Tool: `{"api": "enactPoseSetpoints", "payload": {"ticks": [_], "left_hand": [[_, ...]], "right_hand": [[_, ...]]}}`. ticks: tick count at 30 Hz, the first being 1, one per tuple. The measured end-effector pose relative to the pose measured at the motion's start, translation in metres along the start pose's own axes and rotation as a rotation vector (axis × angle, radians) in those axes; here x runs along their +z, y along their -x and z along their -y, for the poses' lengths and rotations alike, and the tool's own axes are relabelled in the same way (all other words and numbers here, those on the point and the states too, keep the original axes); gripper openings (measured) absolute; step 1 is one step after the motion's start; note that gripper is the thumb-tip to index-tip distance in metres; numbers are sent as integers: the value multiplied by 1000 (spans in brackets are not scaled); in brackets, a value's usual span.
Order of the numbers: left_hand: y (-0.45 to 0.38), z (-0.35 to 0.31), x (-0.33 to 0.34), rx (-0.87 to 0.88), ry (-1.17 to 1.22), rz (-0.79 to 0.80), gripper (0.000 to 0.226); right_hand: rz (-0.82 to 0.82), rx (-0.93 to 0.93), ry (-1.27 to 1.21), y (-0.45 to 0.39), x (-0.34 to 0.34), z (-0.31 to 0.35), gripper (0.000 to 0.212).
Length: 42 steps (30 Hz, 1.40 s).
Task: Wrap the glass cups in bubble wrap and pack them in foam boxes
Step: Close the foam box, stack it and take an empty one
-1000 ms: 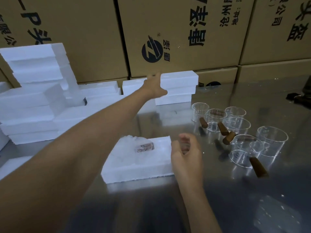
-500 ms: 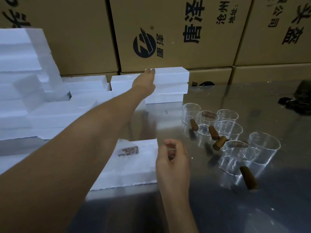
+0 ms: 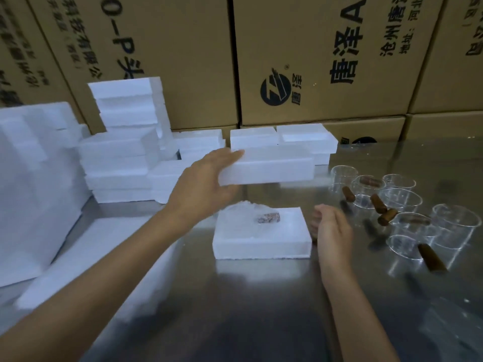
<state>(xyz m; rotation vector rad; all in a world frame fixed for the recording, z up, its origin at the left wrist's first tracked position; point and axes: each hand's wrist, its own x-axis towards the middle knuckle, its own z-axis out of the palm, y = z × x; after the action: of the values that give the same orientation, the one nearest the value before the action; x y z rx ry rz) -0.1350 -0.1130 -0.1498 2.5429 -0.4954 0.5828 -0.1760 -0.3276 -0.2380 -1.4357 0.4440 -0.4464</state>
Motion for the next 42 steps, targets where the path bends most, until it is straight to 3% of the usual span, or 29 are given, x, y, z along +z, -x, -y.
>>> {"api": "enactPoseSetpoints", "payload": {"ticks": [5, 10, 14, 20, 26, 32, 34, 38, 42], "left_hand": [[64, 3, 10, -71, 27, 45, 66], [83, -3, 28, -52, 0, 56, 64], [88, 4, 28, -40, 111, 52, 62], [91, 12, 31, -45, 191, 86, 65], [93, 17, 35, -94, 313, 95, 61], [95, 16, 43, -61, 292, 51, 67], [95, 16, 46, -49, 252, 37, 69], [94, 19, 51, -40, 237, 4, 64], [89, 23, 54, -47, 246, 21, 62]], "right_hand": [[16, 26, -16, 10, -1, 9, 35], [158, -97, 8, 28, 0, 16, 33], [263, -150, 66, 35, 1, 17, 37], [269, -177, 103, 32, 0, 16, 34], [298, -155, 151, 30, -2, 11, 42], [286, -122, 151, 31, -3, 8, 53], [292, -93, 133, 31, -2, 8, 46], [271, -31, 158, 29, -1, 6, 7], [275, -31, 140, 25, 2, 4, 9]]}}
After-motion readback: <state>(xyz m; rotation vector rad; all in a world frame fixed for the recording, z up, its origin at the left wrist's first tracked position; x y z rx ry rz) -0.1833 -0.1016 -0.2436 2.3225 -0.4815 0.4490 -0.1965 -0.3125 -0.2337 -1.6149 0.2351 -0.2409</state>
